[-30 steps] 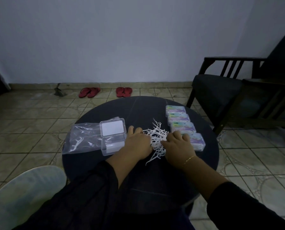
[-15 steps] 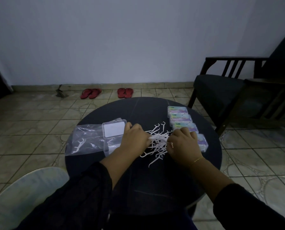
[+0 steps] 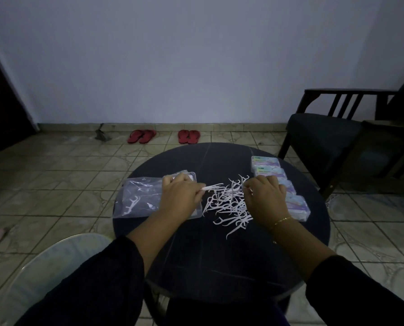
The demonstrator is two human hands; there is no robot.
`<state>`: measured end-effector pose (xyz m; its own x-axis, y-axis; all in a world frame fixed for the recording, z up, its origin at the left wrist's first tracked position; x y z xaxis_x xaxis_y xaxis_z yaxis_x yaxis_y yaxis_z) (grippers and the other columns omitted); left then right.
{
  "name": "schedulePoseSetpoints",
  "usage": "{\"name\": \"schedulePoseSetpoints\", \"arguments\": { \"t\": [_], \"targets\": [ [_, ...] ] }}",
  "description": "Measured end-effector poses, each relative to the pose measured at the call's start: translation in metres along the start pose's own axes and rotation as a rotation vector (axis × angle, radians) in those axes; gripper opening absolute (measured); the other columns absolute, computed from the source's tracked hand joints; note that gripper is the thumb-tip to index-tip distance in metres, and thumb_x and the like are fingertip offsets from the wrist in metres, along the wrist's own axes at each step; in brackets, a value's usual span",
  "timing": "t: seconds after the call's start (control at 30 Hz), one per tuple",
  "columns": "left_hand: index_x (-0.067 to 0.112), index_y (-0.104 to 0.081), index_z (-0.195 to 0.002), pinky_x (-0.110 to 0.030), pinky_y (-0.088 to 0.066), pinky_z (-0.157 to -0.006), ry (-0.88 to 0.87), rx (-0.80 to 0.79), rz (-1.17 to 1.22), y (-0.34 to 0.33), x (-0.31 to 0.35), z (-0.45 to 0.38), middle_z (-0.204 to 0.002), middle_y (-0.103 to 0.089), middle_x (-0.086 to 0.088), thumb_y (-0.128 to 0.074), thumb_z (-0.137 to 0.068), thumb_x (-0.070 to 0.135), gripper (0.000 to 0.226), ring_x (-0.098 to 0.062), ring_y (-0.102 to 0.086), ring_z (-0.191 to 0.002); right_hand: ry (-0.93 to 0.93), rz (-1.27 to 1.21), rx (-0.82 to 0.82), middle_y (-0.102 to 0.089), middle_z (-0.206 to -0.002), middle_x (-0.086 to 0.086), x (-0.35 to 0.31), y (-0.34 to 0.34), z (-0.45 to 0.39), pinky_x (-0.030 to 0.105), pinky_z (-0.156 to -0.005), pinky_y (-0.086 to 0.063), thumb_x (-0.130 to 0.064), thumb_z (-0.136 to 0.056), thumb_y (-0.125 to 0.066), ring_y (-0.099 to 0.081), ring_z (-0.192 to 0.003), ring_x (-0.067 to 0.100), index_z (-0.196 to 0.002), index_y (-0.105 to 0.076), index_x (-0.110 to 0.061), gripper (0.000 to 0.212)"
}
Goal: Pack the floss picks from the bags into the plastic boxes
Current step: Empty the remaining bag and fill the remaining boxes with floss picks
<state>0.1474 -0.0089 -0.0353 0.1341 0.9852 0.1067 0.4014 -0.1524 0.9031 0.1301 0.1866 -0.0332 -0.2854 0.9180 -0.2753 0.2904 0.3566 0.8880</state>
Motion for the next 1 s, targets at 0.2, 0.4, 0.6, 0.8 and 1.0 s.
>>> {"name": "schedulePoseSetpoints", "arguments": {
  "t": [0.2, 0.4, 0.6, 0.8, 1.0],
  "targets": [
    [0.037, -0.064, -0.118, -0.03, -0.014, -0.082, 0.07, -0.007, 0.015, -0.002, -0.03, 0.016, -0.096, -0.065, 0.01, -0.048, -0.096, 0.037, 0.028, -0.01, -0.046, -0.108, -0.026, -0.085, 0.004, -0.054, -0.114, -0.004, -0.02, -0.007, -0.005, 0.035, -0.092, -0.027, -0.029, -0.099, -0.038, -0.037, -0.112, 0.017, -0.107, -0.058, -0.022, 0.022],
    [0.041, -0.061, -0.121, -0.03, -0.016, -0.08, 0.101, -0.05, 0.015, -0.011, -0.045, 0.03, -0.093, -0.055, 0.011, -0.045, -0.097, 0.038, 0.029, -0.01, -0.043, -0.105, -0.043, -0.152, 0.023, -0.056, -0.11, -0.001, -0.039, -0.019, -0.013, 0.038, -0.094, -0.03, -0.028, -0.099, -0.04, -0.04, -0.109, 0.021, -0.103, -0.057, -0.019, 0.019],
    [0.038, -0.061, -0.12, -0.031, -0.017, -0.085, 0.153, 0.0, 0.076, -0.016, -0.05, 0.039, -0.107, -0.063, 0.015, -0.05, -0.094, 0.04, 0.028, -0.011, -0.041, -0.109, -0.014, -0.196, -0.019, -0.057, -0.114, 0.0, -0.065, -0.029, -0.019, 0.031, -0.08, -0.024, -0.025, -0.099, -0.044, -0.038, -0.111, 0.023, -0.108, -0.06, -0.016, 0.021],
    [0.028, -0.032, -0.146, -0.034, -0.014, -0.103, 0.29, -0.024, 0.091, -0.021, -0.061, 0.049, -0.148, -0.035, 0.01, -0.05, -0.09, 0.052, 0.063, -0.013, -0.023, -0.136, 0.007, -0.258, -0.167, -0.054, -0.12, -0.002, -0.087, -0.047, -0.025, 0.036, -0.091, -0.032, -0.028, -0.099, -0.041, -0.038, -0.115, 0.022, -0.11, -0.059, -0.021, 0.022],
    [0.028, -0.022, -0.149, -0.036, -0.012, -0.106, 0.311, -0.006, 0.12, -0.022, -0.067, 0.054, -0.151, -0.031, 0.01, -0.052, -0.088, 0.054, 0.072, -0.013, -0.023, -0.137, 0.054, -0.125, -0.304, -0.051, -0.126, -0.004, -0.096, -0.065, -0.028, 0.038, -0.092, -0.033, -0.035, -0.099, -0.043, -0.037, -0.117, 0.022, -0.111, -0.065, -0.031, 0.026]
  ]
}}
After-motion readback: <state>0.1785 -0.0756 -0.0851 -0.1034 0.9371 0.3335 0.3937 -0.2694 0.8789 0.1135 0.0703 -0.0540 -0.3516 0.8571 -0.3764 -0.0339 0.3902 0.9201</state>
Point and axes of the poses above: each hand's wrist, its own z-axis away from the middle knuckle, its own y-axis out of the back of the hand, x = y × z, the point moved 3 cm from there along -z, towards the middle knuckle
